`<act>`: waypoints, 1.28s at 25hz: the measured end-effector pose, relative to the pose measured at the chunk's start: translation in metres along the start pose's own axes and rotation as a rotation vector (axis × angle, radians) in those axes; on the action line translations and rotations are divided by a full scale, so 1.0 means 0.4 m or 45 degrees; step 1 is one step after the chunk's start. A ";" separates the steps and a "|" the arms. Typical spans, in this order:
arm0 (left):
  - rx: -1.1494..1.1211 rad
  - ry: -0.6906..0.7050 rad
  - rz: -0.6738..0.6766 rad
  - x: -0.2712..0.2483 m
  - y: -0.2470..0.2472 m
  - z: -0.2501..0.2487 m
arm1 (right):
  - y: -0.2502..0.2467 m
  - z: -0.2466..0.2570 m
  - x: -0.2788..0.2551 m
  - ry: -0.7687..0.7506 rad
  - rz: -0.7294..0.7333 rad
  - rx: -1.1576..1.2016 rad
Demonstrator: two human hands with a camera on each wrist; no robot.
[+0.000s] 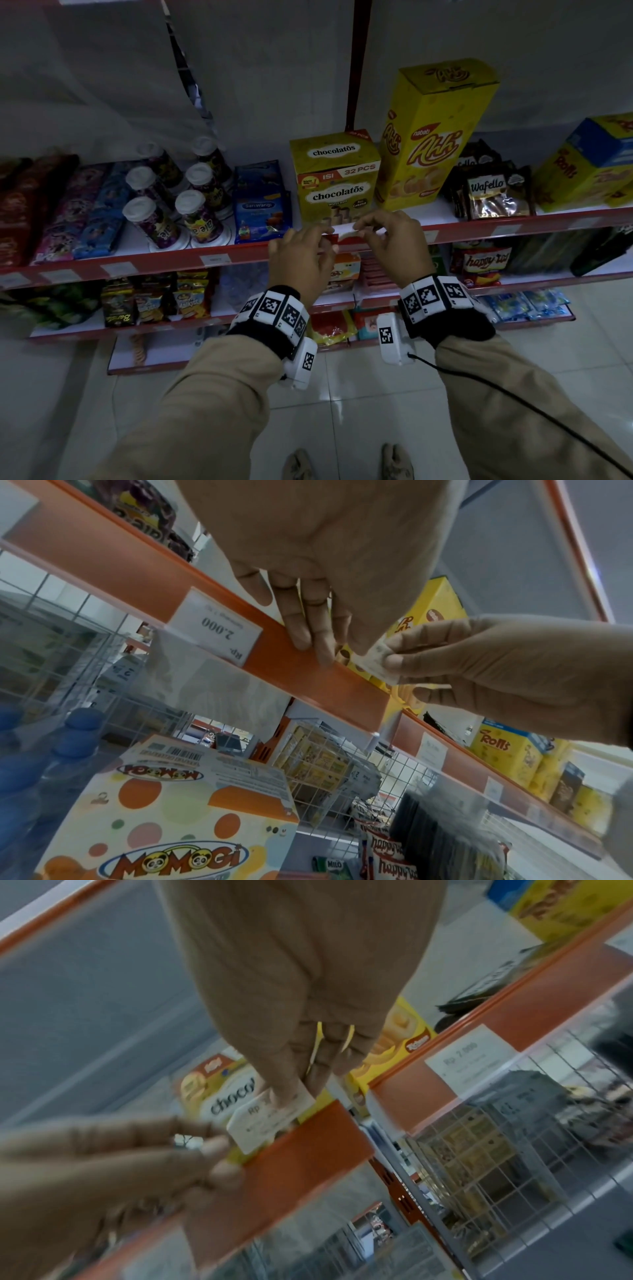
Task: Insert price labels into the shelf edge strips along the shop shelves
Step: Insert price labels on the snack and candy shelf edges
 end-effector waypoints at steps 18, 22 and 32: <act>0.109 0.046 -0.076 0.019 0.011 -0.009 | 0.028 -0.005 -0.015 -0.113 0.020 -0.227; -0.081 0.032 -0.050 0.034 0.009 0.004 | 0.021 -0.042 -0.002 0.078 0.033 0.265; -0.246 0.084 -0.031 0.029 0.009 0.029 | 0.034 -0.031 0.008 0.092 0.176 0.369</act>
Point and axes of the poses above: each hand's wrist, its own x-axis towards the middle knuckle, its own y-axis out of the palm, z = x × y, the point moved 6 cm from there along x, towards the middle knuckle, and after that the axes turned 14 degrees about z, right-handed, at the moved point
